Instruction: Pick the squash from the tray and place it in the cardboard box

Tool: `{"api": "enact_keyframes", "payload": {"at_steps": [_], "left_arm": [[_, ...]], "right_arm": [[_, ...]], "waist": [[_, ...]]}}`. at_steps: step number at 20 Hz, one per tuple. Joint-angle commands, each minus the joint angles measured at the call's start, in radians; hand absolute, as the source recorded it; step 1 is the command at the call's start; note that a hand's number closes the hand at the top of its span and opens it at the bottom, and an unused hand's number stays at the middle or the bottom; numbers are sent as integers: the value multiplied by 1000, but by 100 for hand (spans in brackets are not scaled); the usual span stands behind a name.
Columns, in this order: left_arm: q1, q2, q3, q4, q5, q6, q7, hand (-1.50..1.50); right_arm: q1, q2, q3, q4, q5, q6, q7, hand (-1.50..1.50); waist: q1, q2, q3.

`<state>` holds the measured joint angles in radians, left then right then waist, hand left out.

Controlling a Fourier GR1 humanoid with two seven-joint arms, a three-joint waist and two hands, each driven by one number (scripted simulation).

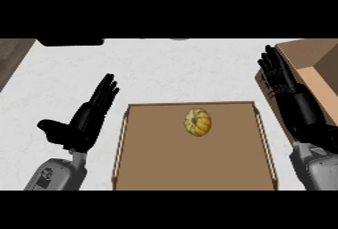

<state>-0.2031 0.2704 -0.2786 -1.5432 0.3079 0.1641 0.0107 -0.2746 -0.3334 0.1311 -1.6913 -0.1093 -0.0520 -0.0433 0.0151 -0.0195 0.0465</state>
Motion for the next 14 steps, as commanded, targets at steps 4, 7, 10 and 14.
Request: {"api": "enact_keyframes", "payload": {"at_steps": [4,7,10,14], "left_arm": [[58,109,105,-5,5,29,74,0],[87,105,110,32,32,23,101,0],[83,170,218,20,112,-23,131,0],[160,197,238,-16,149,-80,140,0]], "right_arm": [[-155,-80,160,21,211,14,274,-150],[-242,-313,168,18,506,17,256,-150],[-277,-86,305,-112,595,-122,313,-150],[-363,-48,437,-148,665,1,372,-150]], "waist": [[41,14,-52],[31,-8,-72],[6,11,-49],[7,13,-48]]}}
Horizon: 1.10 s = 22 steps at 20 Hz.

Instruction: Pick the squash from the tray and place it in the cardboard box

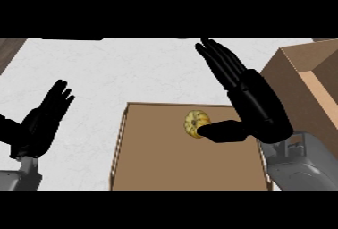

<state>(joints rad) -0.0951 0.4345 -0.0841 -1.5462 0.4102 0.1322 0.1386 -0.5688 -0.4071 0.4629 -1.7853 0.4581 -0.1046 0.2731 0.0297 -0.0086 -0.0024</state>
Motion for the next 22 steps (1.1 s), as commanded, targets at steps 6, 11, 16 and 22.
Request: {"api": "enact_keyframes", "payload": {"at_steps": [6,11,16,22], "left_arm": [[59,19,32,-18,20,-18,20,0],[80,33,45,-38,29,-33,20,0],[44,22,53,-46,34,-14,49,0],[73,17,45,-35,17,-29,36,0]], "right_arm": [[-211,-5,259,-33,181,391,380,-150],[-311,28,356,59,207,659,587,-150],[-374,260,395,209,166,852,819,-150],[-390,394,336,393,160,903,910,-150]], "waist": [[-17,-11,-5],[-4,-8,-5],[-11,-1,-2],[-22,3,0]]}}
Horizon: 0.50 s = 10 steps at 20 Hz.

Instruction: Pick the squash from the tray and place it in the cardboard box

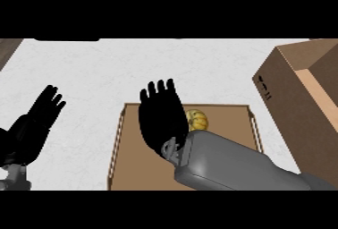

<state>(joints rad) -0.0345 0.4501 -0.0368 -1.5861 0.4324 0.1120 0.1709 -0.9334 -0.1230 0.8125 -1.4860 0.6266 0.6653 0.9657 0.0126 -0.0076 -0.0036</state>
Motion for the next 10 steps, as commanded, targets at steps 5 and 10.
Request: {"api": "enact_keyframes", "payload": {"at_steps": [5,10], "left_arm": [[19,18,19,-37,11,-20,26,0],[25,-2,41,20,-6,-15,-25,0]], "right_arm": [[-36,120,-69,139,-53,147,286,-150],[-27,121,-82,197,-53,175,285,-150]], "waist": [[-4,-3,2],[-13,1,2]]}}
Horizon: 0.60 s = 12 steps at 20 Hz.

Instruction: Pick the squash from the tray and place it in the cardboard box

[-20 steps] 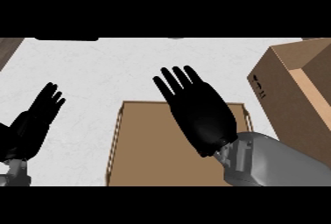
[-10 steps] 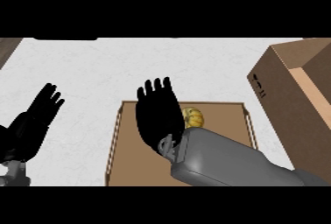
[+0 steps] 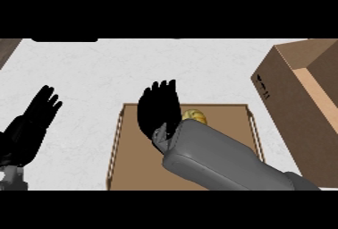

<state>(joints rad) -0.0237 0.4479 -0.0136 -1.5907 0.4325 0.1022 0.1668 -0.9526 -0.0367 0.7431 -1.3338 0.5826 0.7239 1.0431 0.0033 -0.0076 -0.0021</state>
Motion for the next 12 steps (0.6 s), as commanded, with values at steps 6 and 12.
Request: {"api": "enact_keyframes", "payload": {"at_steps": [6,12], "left_arm": [[4,-26,-19,-25,-30,21,23,0],[35,-56,-31,-35,-63,13,-9,0]], "right_arm": [[-36,35,-21,46,-31,133,249,-150],[66,35,16,-44,10,127,222,-150]], "waist": [[0,0,1],[-6,2,2]]}}
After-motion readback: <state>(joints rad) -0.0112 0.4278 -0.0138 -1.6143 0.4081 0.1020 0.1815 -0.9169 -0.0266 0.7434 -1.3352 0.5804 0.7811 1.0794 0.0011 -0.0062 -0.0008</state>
